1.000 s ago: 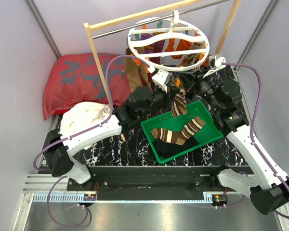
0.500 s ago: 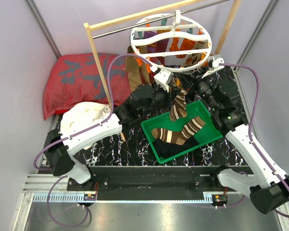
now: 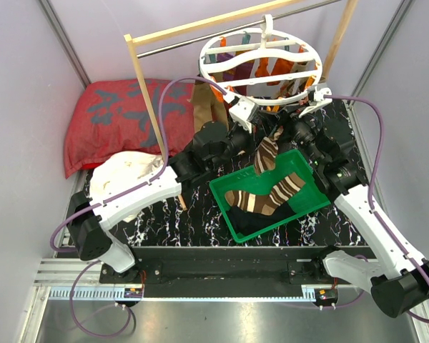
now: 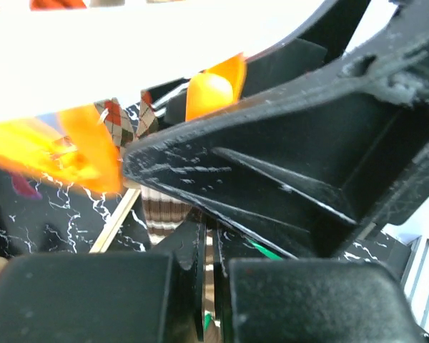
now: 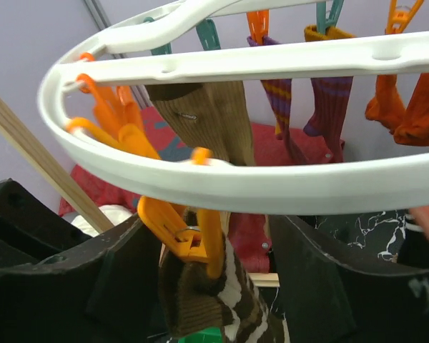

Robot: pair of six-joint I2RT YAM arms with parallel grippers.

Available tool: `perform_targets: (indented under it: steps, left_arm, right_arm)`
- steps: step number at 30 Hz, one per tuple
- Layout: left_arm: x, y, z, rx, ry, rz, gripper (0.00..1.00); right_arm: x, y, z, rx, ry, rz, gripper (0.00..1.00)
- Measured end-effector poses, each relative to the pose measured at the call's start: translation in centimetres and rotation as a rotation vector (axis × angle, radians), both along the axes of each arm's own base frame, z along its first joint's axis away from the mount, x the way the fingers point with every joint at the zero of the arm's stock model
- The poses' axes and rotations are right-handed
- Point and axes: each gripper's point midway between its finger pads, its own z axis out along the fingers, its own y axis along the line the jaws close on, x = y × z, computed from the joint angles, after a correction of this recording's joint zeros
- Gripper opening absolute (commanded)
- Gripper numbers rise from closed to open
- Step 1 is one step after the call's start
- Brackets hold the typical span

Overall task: Clip the socks to the hanger
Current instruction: Clamp the sock onto the hanger.

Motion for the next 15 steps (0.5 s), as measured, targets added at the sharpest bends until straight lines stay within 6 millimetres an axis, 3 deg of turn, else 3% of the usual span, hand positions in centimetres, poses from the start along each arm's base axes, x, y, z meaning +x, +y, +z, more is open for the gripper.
perform_targets:
  steps: [2,5,6,10,13,15]
  left_arm:
    - [0.1,0.1,0.1,0.003,-0.006,0.002,0.04]
    - [0.2,0.1,0.1,0.009,-0.014,0.004,0.20]
    - [0.2,0.1,0.1,0.009,-0.014,0.004,0.34]
    - [0.2,0.3,-0.7,0.018,-0.020,-0.005,0.60]
    - [-0.1,1.0,-2.0,0.035,-0.015,-0.012,0.73]
    - [-0.4,1.8,-2.5,0.038,-0.017,-0.019,0.76]
  right_arm:
    - [0.0,-0.1,0.1,0.002,-0.002,-0.006,0.71]
    - [-0.1,-0.2,0.3,0.004,-0.005,-0.011,0.71]
    - [-0.1,-0.3,0.3,0.006,-0.006,-0.015,0.72]
    - [-0.4,-0.6,0.7,0.013,-0.015,-0.023,0.72]
    - [-0.8,-0.8,1.2,0.020,-0.025,-0.021,0.73]
    - [-1.1,-0.9,1.5,0.026,-0.029,-0.021,0.75]
